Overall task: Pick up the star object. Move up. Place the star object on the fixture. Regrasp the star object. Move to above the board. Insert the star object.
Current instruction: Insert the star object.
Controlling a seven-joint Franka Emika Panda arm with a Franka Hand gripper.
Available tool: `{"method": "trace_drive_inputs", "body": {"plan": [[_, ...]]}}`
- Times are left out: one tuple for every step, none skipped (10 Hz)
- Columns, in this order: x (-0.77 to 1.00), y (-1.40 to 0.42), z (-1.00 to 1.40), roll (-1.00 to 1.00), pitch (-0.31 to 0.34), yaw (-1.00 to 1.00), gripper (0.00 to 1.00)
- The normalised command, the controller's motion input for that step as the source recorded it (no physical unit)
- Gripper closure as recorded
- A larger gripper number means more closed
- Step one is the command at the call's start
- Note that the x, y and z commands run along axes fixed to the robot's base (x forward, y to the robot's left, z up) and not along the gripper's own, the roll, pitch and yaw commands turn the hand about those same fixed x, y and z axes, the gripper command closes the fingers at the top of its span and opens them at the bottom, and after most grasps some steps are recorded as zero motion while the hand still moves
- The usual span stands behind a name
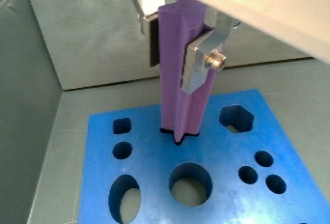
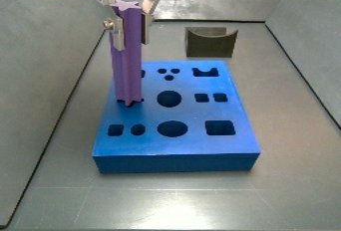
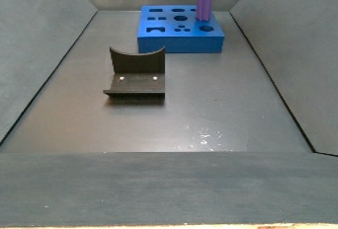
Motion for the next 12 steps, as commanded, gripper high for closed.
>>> {"method": "trace_drive_inputs", "body": {"plan": [[-0.06,0.00,-0.31,-0.39,0.000,0.68,1.00],[-0.03,0.00,-0.29,-0.27,0.083,0.97,1.00],[-0.17,0.06,-0.23,-0.31,0.000,0.94,1.00],[-0.04,0.02,0.00,0.00,0.000,0.21,1.00],[0.00,0.00,-0.02,0.00,0.000,0.00,1.00],[0.00,0.37,-0.11,-0.14,0.000,0.63,1.00],[-0.11,0.29,-0.13,-0.10,0.000,0.89,1.00],[0.11,0.12,0.00,0.00,0.017,0.40,1.00],[0.00,0.00,0.00,0.00,0.000,0.05,1.00],[-0.01,0.00,0.00,0.00,-0.023,0.08,1.00],[-0.05,-0.06,-0.20,0.00,-0.343,0.18,1.00],[-0.16,0.00,-0.31,0.03,-0.740,0.23,1.00]]}}
